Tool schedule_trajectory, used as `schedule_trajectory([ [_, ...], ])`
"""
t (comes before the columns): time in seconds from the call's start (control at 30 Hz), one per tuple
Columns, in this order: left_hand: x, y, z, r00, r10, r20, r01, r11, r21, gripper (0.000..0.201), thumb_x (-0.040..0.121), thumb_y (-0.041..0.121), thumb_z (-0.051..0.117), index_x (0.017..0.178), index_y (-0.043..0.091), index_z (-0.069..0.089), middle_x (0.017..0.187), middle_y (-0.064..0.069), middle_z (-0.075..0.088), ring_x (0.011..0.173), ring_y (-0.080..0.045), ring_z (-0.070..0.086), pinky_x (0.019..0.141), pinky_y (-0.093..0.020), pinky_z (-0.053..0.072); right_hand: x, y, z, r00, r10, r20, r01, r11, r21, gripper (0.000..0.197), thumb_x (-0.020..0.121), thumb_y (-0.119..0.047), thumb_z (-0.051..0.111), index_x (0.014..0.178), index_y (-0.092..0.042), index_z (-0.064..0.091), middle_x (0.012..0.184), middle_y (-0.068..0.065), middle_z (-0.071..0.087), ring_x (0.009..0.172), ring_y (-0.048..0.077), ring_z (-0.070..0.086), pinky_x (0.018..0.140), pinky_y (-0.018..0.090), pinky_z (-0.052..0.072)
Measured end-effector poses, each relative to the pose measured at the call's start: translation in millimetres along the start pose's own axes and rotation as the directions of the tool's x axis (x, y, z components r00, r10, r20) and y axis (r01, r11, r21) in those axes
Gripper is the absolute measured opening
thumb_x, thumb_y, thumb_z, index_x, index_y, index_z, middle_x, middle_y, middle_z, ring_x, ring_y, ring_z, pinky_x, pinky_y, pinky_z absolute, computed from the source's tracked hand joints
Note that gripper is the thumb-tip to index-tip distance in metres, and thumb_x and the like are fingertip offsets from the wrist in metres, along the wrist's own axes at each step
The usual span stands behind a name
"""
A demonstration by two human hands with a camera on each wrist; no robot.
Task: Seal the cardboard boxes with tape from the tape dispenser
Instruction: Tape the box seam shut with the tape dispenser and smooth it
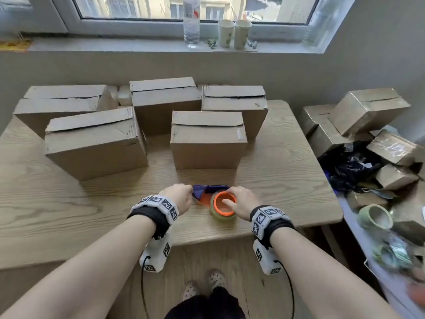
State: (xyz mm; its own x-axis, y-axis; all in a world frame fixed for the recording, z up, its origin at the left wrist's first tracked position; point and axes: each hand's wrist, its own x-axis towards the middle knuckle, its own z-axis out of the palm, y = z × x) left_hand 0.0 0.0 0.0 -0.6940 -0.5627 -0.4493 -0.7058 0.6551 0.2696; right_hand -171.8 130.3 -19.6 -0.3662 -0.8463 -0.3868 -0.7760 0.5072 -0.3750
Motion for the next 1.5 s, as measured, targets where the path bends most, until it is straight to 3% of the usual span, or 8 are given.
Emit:
schedule_trajectory([
  [0.23,14,-14,28,0.998,-0.042,0.053,0.049,0.990,-0.134,0.061,0.091,0.019,0.048,0.146,0.020,0.022,0.143,-0.006,0.041,0.126,-0.027,0.046,0.100,-0.038,0.040,1,10,36,0.993,-0.029,0.117,0.045,0.989,-0.140,0.047,0.089,-0.043,0.058,0.127,-0.017,0.051,0.127,0.004,0.054,0.117,0.026,0.052,0.098,0.038,0.042],
  [0.43,21,-20,30,0.996,-0.072,0.053,0.081,0.979,-0.186,0.060,0.092,0.015,0.048,0.146,0.023,0.024,0.140,-0.009,0.046,0.124,-0.026,0.048,0.095,-0.032,0.042,9,12,51,0.991,-0.120,0.062,0.133,0.951,-0.280,0.035,0.091,-0.030,0.058,0.122,-0.014,0.053,0.123,0.005,0.058,0.120,0.026,0.047,0.103,0.032,0.032],
  [0.53,20,-22,30,0.994,-0.088,0.067,0.100,0.974,-0.205,0.058,0.093,0.017,0.048,0.145,0.026,0.025,0.132,-0.011,0.053,0.115,-0.027,0.054,0.092,-0.035,0.046,9,8,52,0.991,-0.117,0.065,0.131,0.951,-0.281,0.028,0.092,-0.025,0.054,0.117,-0.013,0.054,0.119,0.006,0.061,0.117,0.028,0.050,0.097,0.035,0.037],
  [0.8,20,-14,24,0.996,-0.077,0.049,0.087,0.965,-0.247,0.055,0.092,0.013,0.047,0.143,0.024,0.031,0.134,-0.007,0.053,0.118,-0.025,0.053,0.096,-0.035,0.044,1,1,30,0.992,-0.125,0.003,0.125,0.990,-0.071,0.018,0.086,-0.026,0.055,0.093,-0.012,0.047,0.099,0.011,0.061,0.094,0.033,0.056,0.079,0.037,0.043],
  [0.93,18,-7,12,0.999,-0.041,0.029,0.048,0.957,-0.287,0.049,0.091,0.012,0.047,0.137,0.025,0.042,0.131,-0.004,0.056,0.116,-0.022,0.055,0.098,-0.034,0.043,-8,-6,8,0.998,-0.051,0.028,0.047,0.993,0.105,0.020,0.085,-0.028,0.055,0.099,-0.017,0.045,0.092,0.004,0.054,0.085,0.026,0.051,0.072,0.030,0.037],
  [1.1,7,7,-18,0.997,0.004,-0.074,-0.023,0.966,-0.256,0.041,0.094,0.009,0.043,0.133,0.023,0.048,0.118,-0.007,0.061,0.108,-0.027,0.057,0.087,-0.028,0.042,-12,-16,-28,0.999,-0.034,0.021,0.028,0.964,0.265,0.015,0.080,-0.020,0.064,0.093,-0.015,0.057,0.095,0.009,0.061,0.092,0.026,0.056,0.078,0.033,0.044],
  [1.3,-16,8,-73,0.967,0.093,-0.236,-0.140,0.971,-0.192,0.028,0.091,0.014,0.051,0.118,0.022,0.054,0.104,-0.005,0.059,0.094,-0.023,0.057,0.081,-0.030,0.043,-18,-38,-78,0.997,-0.083,-0.008,0.079,0.908,0.411,0.015,0.059,-0.029,0.068,0.068,-0.028,0.057,0.080,0.004,0.060,0.075,0.018,0.055,0.068,0.030,0.046],
  [1.5,-27,14,-116,0.948,0.151,-0.281,-0.191,0.975,-0.118,0.022,0.093,0.019,0.055,0.111,0.027,0.065,0.104,-0.002,0.052,0.094,-0.019,0.054,0.085,-0.035,0.048,-18,-61,-118,0.985,-0.164,-0.053,0.172,0.909,0.379,0.012,0.075,-0.020,0.072,0.077,-0.022,0.061,0.087,0.006,0.062,0.079,0.019,0.058,0.065,0.026,0.045],
])
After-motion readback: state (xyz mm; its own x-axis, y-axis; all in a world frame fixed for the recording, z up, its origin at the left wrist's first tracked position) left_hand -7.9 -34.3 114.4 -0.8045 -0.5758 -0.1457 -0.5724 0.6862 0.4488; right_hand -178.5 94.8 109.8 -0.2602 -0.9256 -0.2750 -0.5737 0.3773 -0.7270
